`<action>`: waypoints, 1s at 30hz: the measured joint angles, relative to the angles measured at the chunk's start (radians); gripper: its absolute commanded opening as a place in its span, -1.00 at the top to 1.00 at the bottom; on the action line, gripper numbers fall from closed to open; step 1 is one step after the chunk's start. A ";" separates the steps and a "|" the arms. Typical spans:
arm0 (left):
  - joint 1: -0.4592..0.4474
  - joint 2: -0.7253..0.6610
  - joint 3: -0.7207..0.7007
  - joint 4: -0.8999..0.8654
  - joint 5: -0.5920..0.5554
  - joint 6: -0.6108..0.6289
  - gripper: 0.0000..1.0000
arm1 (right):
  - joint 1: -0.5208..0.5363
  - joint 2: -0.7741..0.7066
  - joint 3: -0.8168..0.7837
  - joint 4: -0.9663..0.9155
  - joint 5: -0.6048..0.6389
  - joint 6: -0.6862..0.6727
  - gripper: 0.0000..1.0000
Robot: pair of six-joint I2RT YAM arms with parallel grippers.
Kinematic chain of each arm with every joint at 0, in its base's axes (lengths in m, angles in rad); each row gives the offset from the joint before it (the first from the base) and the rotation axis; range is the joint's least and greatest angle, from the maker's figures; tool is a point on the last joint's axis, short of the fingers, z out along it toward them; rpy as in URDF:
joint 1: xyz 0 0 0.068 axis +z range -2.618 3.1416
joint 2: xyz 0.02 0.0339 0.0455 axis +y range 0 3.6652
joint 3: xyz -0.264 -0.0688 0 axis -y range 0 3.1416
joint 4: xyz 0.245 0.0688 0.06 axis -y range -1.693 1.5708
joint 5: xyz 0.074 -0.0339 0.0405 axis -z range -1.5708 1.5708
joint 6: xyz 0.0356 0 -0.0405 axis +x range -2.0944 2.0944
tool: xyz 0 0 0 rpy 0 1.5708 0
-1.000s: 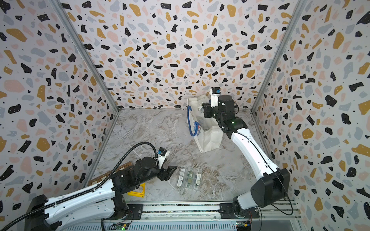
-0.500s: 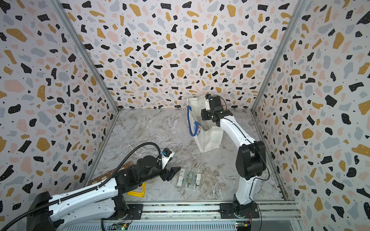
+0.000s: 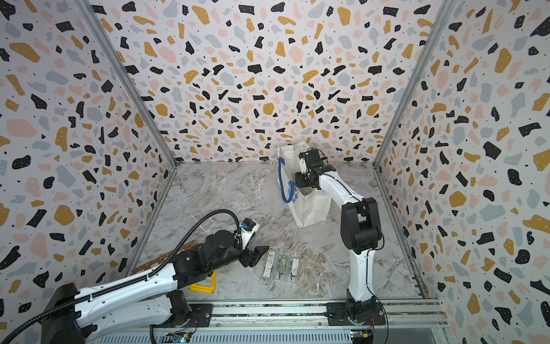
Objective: Put the compass set into the canvas bag
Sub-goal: Place the compass set in the canvas bag, then pick up the compass set at the center of the board.
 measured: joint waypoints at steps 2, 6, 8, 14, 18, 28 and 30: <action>0.000 0.000 0.000 -0.002 -0.008 -0.002 -0.57 | 0.000 0.000 0.000 -0.002 -0.004 -0.002 0.71; 0.000 0.002 0.002 -0.018 -0.014 -0.013 -0.57 | 0.000 0.000 0.000 -0.002 -0.006 -0.004 0.29; 0.000 0.002 0.004 -0.025 -0.016 -0.016 -0.57 | 0.000 0.000 0.003 -0.002 -0.008 -0.003 0.14; 0.000 0.005 0.033 -0.066 -0.035 -0.025 -0.66 | -0.002 -0.021 0.037 -0.003 -0.008 0.002 -0.13; 0.000 0.048 0.065 -0.123 -0.059 -0.052 -0.67 | 0.000 -0.111 0.039 -0.003 -0.005 0.006 -0.24; 0.000 0.243 0.126 -0.291 -0.056 -0.202 -0.67 | 0.090 -0.770 -0.465 0.299 0.043 0.016 -0.53; -0.002 0.298 0.143 -0.316 -0.037 -0.241 -0.67 | 0.080 -0.846 -0.565 0.360 0.042 0.017 -0.53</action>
